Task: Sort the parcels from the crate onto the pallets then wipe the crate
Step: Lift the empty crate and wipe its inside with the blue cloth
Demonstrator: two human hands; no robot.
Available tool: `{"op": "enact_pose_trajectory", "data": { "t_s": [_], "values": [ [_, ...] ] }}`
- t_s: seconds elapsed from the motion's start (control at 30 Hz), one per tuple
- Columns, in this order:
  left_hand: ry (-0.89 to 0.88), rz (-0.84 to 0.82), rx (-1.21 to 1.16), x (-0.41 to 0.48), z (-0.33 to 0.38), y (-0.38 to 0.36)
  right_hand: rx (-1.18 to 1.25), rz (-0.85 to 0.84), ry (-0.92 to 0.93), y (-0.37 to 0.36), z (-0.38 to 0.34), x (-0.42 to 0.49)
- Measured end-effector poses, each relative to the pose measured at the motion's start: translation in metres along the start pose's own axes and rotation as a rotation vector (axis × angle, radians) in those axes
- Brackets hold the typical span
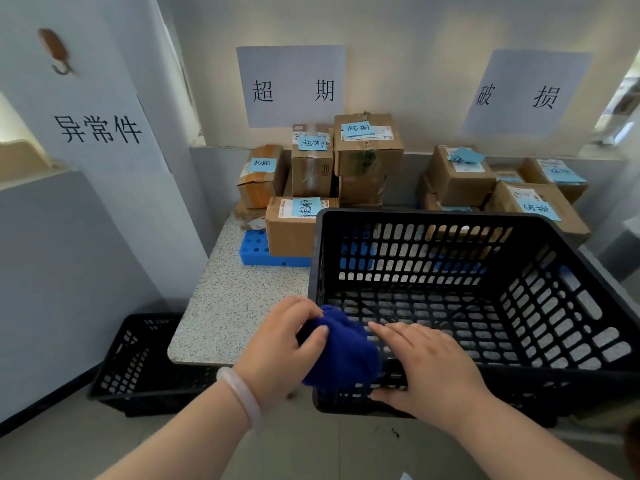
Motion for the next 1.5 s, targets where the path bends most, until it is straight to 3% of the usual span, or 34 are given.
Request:
{"op": "enact_pose_trajectory", "data": {
  "t_s": [0.17,0.23,0.3,0.4,0.53,0.63,0.77,0.83,0.97,1.1,1.2,1.33,1.5],
  "values": [
    [0.308,0.147,-0.274,0.021,0.003,0.015,-0.002,-0.029,0.006,0.004,-0.003,-0.001],
    [0.378,0.194,-0.25,0.033,-0.003,0.018,0.001,-0.048,0.008,0.005,-0.003,-0.001],
    [0.357,0.174,-0.03,0.04,-0.006,0.021,-0.006,-0.058,0.006,0.005,-0.002,-0.001],
    [0.162,0.106,0.231,0.035,0.004,0.018,-0.011,-0.058,0.005,0.006,-0.003,-0.001],
    [-0.014,-0.128,0.529,0.03,0.01,-0.005,-0.019,-0.024,0.011,0.001,-0.002,0.001],
    [-0.011,-0.116,0.419,0.037,0.003,-0.006,-0.036,0.1,0.024,-0.007,0.0,0.001],
    [0.032,0.07,0.208,0.038,-0.01,0.005,-0.004,0.114,0.041,-0.007,-0.002,0.001],
    [0.053,0.131,0.222,0.038,-0.017,0.012,-0.008,0.12,0.037,-0.006,-0.001,0.002],
    [0.093,0.018,0.457,0.047,-0.019,0.019,-0.004,0.078,0.026,-0.007,-0.001,0.002],
    [0.262,-0.118,0.248,0.054,0.005,0.017,0.02,0.077,0.029,-0.005,-0.001,0.002],
    [0.245,-0.222,0.403,0.051,0.004,-0.012,0.023,0.066,0.044,-0.006,-0.002,0.003],
    [0.212,-0.157,0.435,0.054,-0.016,-0.029,0.042,0.062,0.069,-0.01,-0.001,0.007],
    [0.223,-0.16,0.271,0.079,-0.026,-0.028,0.014,0.087,0.083,-0.013,0.004,0.012]
  ]
}}
Point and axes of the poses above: each hand's wrist, its own x-axis towards the middle knuckle, its own y-axis out of the back of the hand, z = x × y, the point moved 2 cm from there along x, towards the middle knuckle, and after that the axes turned 2 degrees about z, right-handed, at the moved point
